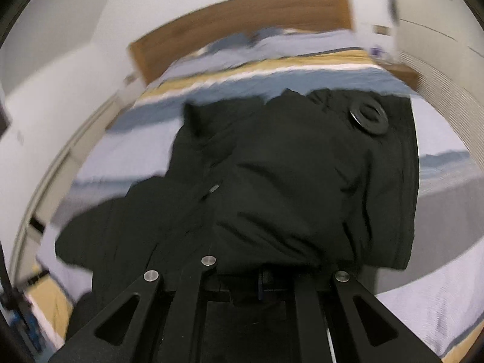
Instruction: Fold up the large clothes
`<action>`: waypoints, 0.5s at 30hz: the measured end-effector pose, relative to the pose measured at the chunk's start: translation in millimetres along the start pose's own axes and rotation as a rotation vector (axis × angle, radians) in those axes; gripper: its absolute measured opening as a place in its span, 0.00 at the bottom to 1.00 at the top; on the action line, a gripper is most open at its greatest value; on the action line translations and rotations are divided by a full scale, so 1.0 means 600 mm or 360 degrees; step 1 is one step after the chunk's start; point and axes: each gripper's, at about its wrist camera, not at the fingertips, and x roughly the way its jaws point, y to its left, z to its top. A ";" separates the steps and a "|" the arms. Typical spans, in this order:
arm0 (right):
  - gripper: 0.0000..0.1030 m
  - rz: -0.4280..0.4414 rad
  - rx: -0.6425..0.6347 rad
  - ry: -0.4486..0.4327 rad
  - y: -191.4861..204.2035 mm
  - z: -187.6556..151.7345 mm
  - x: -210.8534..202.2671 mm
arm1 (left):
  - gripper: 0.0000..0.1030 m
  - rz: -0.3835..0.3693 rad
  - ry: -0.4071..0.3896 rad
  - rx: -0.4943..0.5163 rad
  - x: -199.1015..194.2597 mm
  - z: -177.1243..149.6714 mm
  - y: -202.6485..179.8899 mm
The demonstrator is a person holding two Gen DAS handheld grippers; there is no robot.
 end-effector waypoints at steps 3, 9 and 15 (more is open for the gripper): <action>0.09 0.0002 -0.0192 0.0100 0.078 -0.030 0.037 | 0.90 0.0029 0.0008 -0.0019 0.002 -0.002 0.029; 0.13 -0.0047 -0.0504 0.0316 0.167 -0.136 0.096 | 0.90 0.0069 0.0041 -0.0092 0.017 -0.007 0.089; 0.43 -0.0051 -0.0670 0.0475 0.201 -0.221 0.123 | 0.90 0.0087 0.0061 -0.0120 0.026 -0.011 0.119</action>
